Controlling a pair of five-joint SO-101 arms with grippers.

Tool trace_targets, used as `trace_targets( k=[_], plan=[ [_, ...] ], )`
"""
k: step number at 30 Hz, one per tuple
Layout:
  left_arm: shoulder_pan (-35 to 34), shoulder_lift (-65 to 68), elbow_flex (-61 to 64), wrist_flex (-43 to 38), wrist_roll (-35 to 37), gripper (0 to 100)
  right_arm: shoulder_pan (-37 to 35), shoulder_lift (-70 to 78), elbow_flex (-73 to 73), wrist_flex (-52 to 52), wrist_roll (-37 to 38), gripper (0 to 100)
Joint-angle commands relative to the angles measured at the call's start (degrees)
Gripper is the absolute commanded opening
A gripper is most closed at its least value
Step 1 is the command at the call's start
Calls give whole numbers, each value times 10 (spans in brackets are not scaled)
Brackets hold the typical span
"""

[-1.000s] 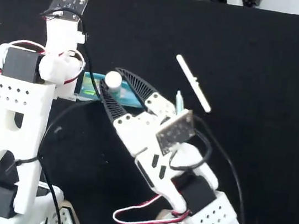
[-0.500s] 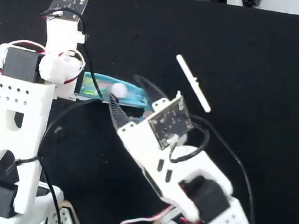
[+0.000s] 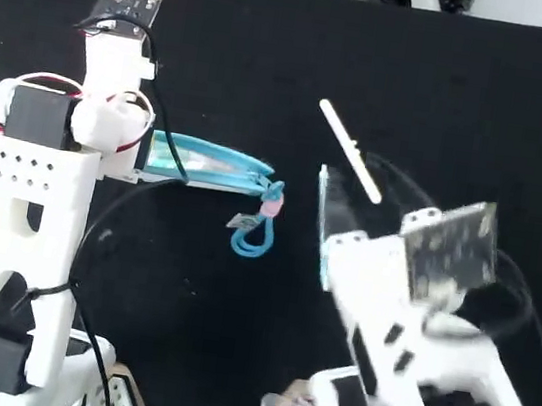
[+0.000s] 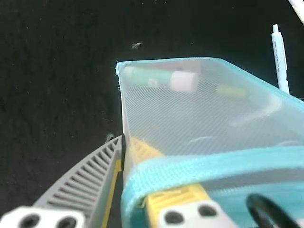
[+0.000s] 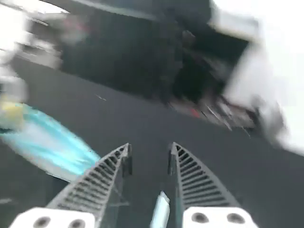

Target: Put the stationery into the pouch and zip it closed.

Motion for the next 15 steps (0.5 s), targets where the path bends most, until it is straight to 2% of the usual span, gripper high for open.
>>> trace_targets(
  k=[1,6,11,15],
  plan=[
    [-2,0,1,3,-9,29,120,123,62,-4,-16,113],
    [-2,0,1,3,-9,29,137,294,85,-47,-21,114],
    [-2,0,1,3,-10,29,83,481,53,-107,-22,117],
    [-18,-3,1,4,-10,29,63,630,-26,-119,-64,169]
  ],
)
